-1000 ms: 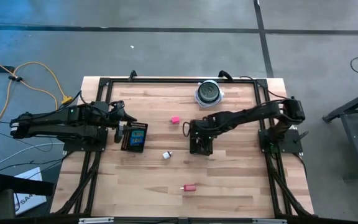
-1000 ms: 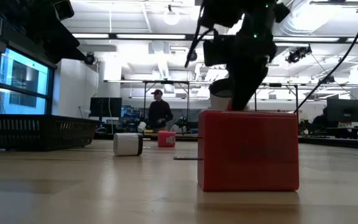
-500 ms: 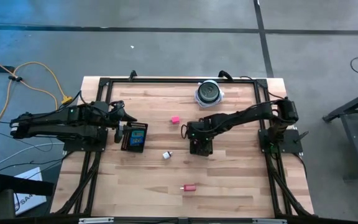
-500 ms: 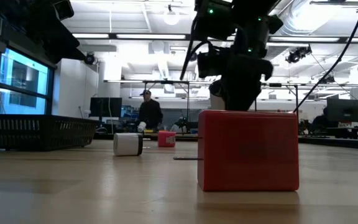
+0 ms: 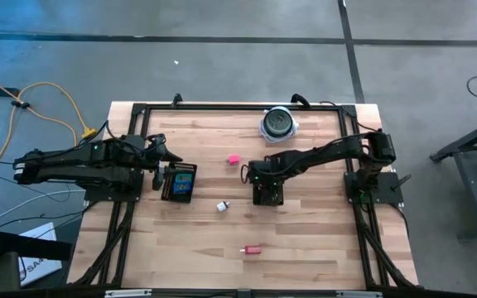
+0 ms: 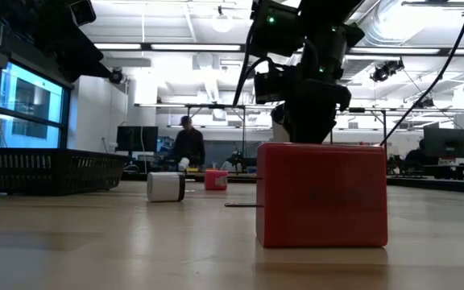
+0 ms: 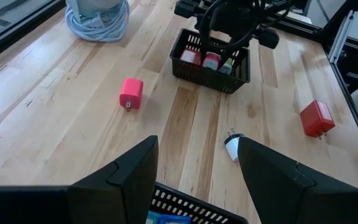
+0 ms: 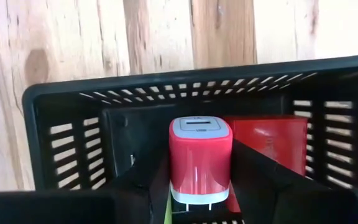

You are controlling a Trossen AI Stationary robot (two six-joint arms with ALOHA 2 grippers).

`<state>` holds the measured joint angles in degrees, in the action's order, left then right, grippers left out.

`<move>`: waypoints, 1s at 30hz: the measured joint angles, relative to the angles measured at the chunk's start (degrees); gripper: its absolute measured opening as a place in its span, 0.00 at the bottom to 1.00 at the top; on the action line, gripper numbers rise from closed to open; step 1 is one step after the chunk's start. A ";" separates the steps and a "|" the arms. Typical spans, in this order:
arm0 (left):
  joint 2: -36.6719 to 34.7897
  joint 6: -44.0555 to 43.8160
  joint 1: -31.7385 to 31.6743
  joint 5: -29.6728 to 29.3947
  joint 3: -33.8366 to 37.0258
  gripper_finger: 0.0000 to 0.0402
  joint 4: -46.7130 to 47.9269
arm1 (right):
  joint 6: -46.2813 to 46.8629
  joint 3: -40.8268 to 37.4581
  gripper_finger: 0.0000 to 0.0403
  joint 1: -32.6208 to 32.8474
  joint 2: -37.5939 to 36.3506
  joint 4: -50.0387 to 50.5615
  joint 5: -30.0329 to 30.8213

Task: Pick & Place Office items
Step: Put the bottom pink charger adapter into the right black bin

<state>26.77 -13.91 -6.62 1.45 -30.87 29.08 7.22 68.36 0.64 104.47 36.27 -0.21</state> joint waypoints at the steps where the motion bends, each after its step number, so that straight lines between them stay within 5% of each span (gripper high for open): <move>1: 0.01 0.02 0.00 -0.01 0.00 0.54 0.00 | 0.00 0.00 0.35 -0.02 0.00 0.00 0.02; 30: 0.02 0.02 -0.02 0.00 0.00 0.54 0.02 | -1.92 0.00 0.36 -0.02 -0.09 -0.19 -2.09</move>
<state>26.79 -13.89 -6.63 1.45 -30.87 29.10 5.30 68.36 0.62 104.38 36.09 -2.29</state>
